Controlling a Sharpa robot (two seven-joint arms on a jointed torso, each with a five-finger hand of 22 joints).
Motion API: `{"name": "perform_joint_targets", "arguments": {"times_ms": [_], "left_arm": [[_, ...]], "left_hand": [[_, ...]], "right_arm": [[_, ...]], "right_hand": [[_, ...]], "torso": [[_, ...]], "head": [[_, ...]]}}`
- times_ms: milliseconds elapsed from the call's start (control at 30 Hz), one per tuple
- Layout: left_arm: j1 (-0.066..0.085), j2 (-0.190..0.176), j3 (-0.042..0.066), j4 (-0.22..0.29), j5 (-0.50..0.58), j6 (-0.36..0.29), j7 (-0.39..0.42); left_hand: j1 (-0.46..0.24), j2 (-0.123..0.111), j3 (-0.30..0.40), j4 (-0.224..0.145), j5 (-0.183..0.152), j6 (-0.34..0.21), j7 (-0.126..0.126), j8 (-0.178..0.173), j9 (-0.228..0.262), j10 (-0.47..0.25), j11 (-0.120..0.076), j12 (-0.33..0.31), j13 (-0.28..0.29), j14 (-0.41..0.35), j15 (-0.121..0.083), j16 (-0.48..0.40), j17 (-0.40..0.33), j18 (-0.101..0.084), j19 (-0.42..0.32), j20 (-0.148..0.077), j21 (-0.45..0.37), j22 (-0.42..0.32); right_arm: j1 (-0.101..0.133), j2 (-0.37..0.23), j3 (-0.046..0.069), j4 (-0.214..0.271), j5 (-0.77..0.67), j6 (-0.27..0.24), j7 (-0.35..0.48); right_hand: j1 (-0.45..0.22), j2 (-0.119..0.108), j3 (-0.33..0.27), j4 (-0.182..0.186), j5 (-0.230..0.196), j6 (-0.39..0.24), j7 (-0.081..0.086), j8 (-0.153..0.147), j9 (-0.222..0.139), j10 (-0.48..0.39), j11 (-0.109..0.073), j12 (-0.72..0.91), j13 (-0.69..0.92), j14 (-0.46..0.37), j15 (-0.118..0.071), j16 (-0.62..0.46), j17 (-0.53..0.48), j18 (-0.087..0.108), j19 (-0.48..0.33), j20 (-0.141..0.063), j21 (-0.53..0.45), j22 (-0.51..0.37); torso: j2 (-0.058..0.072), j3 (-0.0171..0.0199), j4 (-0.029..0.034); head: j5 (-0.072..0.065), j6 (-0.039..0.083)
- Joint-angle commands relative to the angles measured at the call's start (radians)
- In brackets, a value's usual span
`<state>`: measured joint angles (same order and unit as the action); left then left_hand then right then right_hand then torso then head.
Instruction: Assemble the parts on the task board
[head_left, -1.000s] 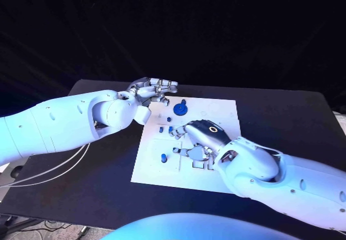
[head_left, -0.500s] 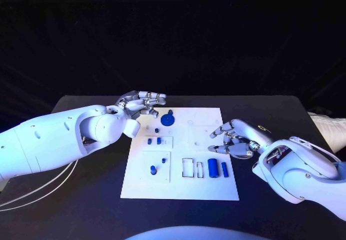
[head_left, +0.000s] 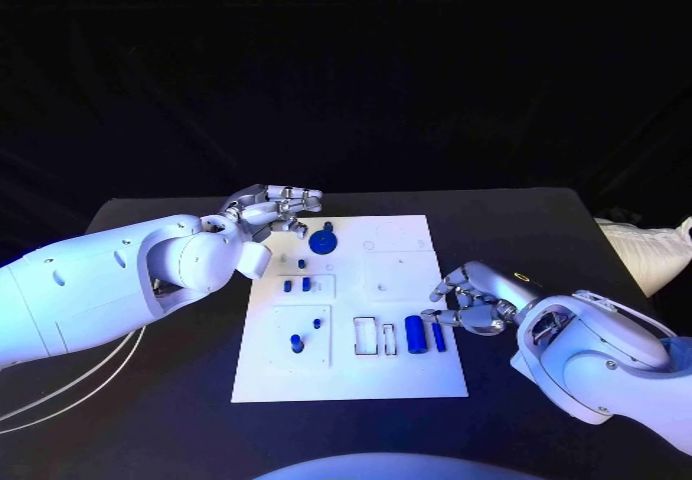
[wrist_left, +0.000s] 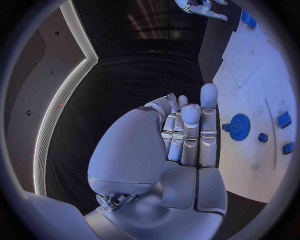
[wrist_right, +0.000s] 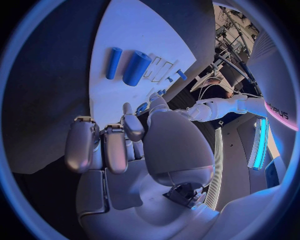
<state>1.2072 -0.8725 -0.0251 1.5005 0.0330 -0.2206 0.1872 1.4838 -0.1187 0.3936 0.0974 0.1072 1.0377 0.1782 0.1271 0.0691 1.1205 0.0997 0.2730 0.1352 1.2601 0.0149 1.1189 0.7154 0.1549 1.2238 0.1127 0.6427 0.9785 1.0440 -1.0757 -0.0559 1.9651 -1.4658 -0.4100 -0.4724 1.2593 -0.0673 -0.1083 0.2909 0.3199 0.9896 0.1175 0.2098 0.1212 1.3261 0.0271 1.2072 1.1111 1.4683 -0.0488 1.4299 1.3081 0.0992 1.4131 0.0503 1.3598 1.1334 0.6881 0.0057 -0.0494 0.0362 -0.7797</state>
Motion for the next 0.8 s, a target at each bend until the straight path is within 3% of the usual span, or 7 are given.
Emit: {"name": "perform_joint_targets", "arguments": {"times_ms": [33, 333, 500, 800], "left_arm": [[0.0, -0.001, 0.0, 0.002, -0.002, 0.016, 0.011], [0.0, -0.002, 0.0, 0.003, -0.002, 0.019, 0.01], [0.0, -0.002, 0.0, 0.002, -0.002, 0.021, 0.009], [-0.001, -0.003, 0.0, 0.003, -0.002, 0.024, 0.007]], "left_hand": [[-0.006, 0.0, -0.003, -0.003, 0.004, -0.009, -0.001, 0.007, -0.001, -0.008, -0.002, 0.003, 0.001, -0.005, 0.0, -0.001, -0.001, 0.018, -0.004, 0.002, -0.002, -0.001], [-0.007, 0.0, -0.004, -0.003, 0.004, -0.008, -0.001, 0.007, -0.001, -0.008, -0.002, 0.003, 0.001, -0.006, 0.001, -0.002, -0.003, 0.018, -0.005, 0.002, -0.003, -0.002], [-0.007, 0.0, -0.004, -0.003, 0.004, -0.008, -0.001, 0.007, -0.001, -0.008, -0.002, 0.003, 0.001, -0.006, 0.001, -0.002, -0.003, 0.018, -0.005, 0.002, -0.003, -0.002], [-0.007, -0.001, -0.004, -0.003, 0.004, -0.008, -0.001, 0.008, -0.001, -0.009, -0.002, 0.004, 0.002, -0.006, 0.001, -0.002, -0.003, 0.019, -0.006, 0.002, -0.007, -0.004]], "right_arm": [[-0.01, 0.013, -0.001, -0.005, -0.028, 0.064, -0.078], [-0.029, 0.048, -0.001, -0.025, -0.053, 0.112, -0.106], [-0.035, 0.063, -0.001, -0.035, -0.067, 0.122, -0.111], [-0.046, 0.092, -0.001, -0.057, -0.072, 0.145, -0.114]], "right_hand": [[-0.011, 0.003, -0.007, -0.001, 0.005, -0.005, -0.002, 0.005, 0.002, 0.003, 0.005, 0.008, 0.011, 0.061, 0.005, 0.007, 0.013, -0.017, 0.002, 0.008, 0.007, 0.005], [-0.007, 0.015, -0.016, -0.002, 0.005, 0.007, -0.006, 0.02, 0.006, 0.01, 0.002, 0.02, 0.029, 0.062, 0.003, 0.011, 0.02, -0.018, 0.004, 0.008, 0.012, 0.012], [-0.006, 0.019, -0.018, -0.002, 0.003, 0.01, -0.007, 0.023, 0.007, 0.009, 0.001, 0.02, 0.031, 0.061, 0.002, 0.011, 0.02, -0.018, 0.004, 0.007, 0.013, 0.014], [0.0, 0.027, -0.02, -0.003, 0.004, 0.015, -0.009, 0.028, 0.009, 0.01, -0.001, 0.022, 0.035, 0.061, 0.001, 0.012, 0.022, -0.019, 0.004, 0.006, 0.014, 0.017]], "torso": [[0.001, -0.0016, -0.0002], [0.0, -0.0021, -0.0007], [0.001, -0.0004, -0.0007], [0.002, -0.0013, 0.0001]], "head": [[-0.003, -0.004], [-0.004, -0.01], [-0.005, -0.012], [-0.003, -0.018]]}}
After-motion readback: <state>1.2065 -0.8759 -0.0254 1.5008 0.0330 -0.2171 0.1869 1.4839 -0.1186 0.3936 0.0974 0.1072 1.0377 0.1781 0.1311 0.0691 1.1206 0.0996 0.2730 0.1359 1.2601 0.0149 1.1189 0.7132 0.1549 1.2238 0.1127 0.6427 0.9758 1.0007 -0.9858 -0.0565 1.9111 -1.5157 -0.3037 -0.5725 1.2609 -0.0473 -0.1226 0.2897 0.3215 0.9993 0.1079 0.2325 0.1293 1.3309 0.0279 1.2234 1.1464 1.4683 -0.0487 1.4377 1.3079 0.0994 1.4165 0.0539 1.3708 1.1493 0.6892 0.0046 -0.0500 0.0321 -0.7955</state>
